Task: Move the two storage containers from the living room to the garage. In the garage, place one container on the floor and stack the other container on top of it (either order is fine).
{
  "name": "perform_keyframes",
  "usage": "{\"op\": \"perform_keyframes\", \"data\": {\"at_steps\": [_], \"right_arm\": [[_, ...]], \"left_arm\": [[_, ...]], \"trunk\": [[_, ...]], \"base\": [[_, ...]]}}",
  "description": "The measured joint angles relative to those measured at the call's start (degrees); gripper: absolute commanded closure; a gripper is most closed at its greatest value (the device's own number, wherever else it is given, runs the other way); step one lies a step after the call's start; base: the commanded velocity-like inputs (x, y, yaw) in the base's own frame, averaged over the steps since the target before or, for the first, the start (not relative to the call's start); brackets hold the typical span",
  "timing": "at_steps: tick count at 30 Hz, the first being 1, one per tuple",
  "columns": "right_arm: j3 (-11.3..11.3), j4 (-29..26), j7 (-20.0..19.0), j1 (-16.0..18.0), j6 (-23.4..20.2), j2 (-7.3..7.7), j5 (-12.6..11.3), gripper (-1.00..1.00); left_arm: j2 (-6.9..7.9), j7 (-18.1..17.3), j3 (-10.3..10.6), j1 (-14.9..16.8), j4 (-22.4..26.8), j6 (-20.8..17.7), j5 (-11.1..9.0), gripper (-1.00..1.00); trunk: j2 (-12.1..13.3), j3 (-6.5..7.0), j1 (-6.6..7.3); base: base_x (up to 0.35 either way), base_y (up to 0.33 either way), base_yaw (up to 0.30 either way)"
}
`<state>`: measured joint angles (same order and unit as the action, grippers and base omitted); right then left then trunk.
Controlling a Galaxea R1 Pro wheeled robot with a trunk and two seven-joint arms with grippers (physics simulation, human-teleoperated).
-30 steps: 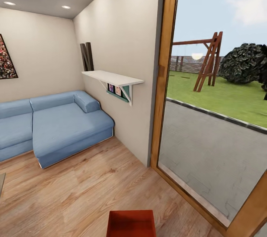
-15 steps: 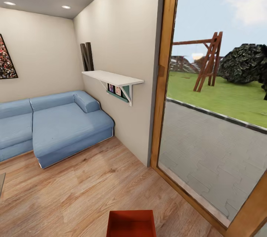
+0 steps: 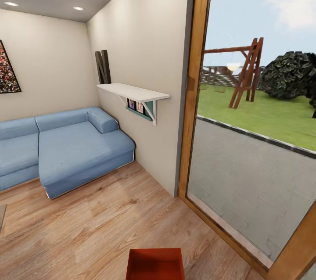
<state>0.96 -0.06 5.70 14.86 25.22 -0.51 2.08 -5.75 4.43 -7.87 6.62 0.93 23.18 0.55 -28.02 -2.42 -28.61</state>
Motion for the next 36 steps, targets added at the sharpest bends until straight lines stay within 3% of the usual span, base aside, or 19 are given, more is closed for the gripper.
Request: {"op": "perform_keyframes", "data": {"at_steps": [2, 3, 4, 5, 6, 7, 8, 11, 14, 20, 32, 36], "right_arm": [[0.0, -0.6, 0.1, 0.7, -0.6, 0.0, -0.1, -1.0], [-0.1, -6.8, 0.2, 2.2, -20.8, 0.0, -0.2, -1.0], [0.0, -16.1, 0.2, 3.8, -31.4, -0.01, -0.2, -1.0], [0.0, -27.3, 0.2, 5.9, -34.9, -0.01, -0.2, -1.0], [0.0, -33.4, 0.2, 9.2, -37.9, -0.02, -0.1, -1.0], [0.0, -33.4, 0.2, 9.9, -41.5, -0.02, -0.1, -1.0], [0.0, -33.4, 0.2, 10.3, -42.3, -0.02, -0.2, -1.0], [0.0, -33.5, 0.1, 12.1, -46.0, -0.02, -0.2, -1.0], [0.0, -33.6, 0.2, 13.0, -47.5, 0.04, -0.2, -1.0], [-0.2, -33.3, 0.0, 13.5, -47.8, 0.4, -0.4, -1.0], [0.1, -29.5, -0.6, 13.4, -47.5, -0.05, -0.6, -1.0], [0.1, -28.6, -4.7, 13.4, -47.5, -0.03, -0.4, -1.0]], "left_arm": [[-0.64, 0.0, 0.3, 0.2, 0.6, -0.6, 0.0, -1.0], [-1.26, 0.1, 0.5, 0.3, 6.4, -15.6, 0.0, -1.0], [-1.43, 0.1, 0.5, 0.8, 15.8, -34.7, 0.0, -1.0], [-1.58, 0.1, 0.4, 2.0, 25.5, -44.2, 0.0, -1.0], [-1.66, 0.1, 0.4, 3.9, 37.8, -48.0, -0.1, -1.0], [-1.71, 0.1, 0.3, 7.6, 50.3, -52.8, 0.0, -1.0], [-1.73, 0.1, 0.3, 9.8, 52.7, -54.0, 0.0, -1.0], [-1.89, -0.1, 0.3, 11.4, 51.7, -58.2, -0.1, -1.0], [-2.84, -0.1, 0.9, 12.6, 51.8, -59.4, -0.1, -1.0], [-4.19, 0.0, 3.8, 13.1, 51.0, -59.9, 0.1, -1.0], [-4.18, 0.0, 4.2, 13.1, 46.2, -59.7, 0.0, -1.0], [-4.18, 0.0, 4.2, 13.1, 46.0, -59.7, 0.0, -1.0]], "trunk": [[0.0, 0.0, 0.0], [0.0, -0.01, 0.0], [0.0, 0.0, 0.0], [0.0, 0.0, 0.0], [0.0, 0.02, 0.0], [0.0, 0.03, 0.0], [0.0, 0.02, 0.01], [0.0, 0.01, 0.0], [0.0, 0.01, 0.0], [0.0, 0.0, 0.01], [0.0, 0.0, 0.01], [0.0, 0.0, 0.0]], "base": [[0.0, 0.0, 0.0], [0.0, 0.0, 0.0], [0.0, 0.0, 0.0], [0.0, 0.0, 0.0], [0.0, 0.0, 0.0], [0.0, 0.0, 0.0], [0.0, 0.0, 0.0], [0.0, 0.0, 0.0], [0.0, 0.0, 0.0], [0.0, 0.0, 0.0], [0.0, 0.0, 0.0], [0.0, 0.0, 0.0]]}}
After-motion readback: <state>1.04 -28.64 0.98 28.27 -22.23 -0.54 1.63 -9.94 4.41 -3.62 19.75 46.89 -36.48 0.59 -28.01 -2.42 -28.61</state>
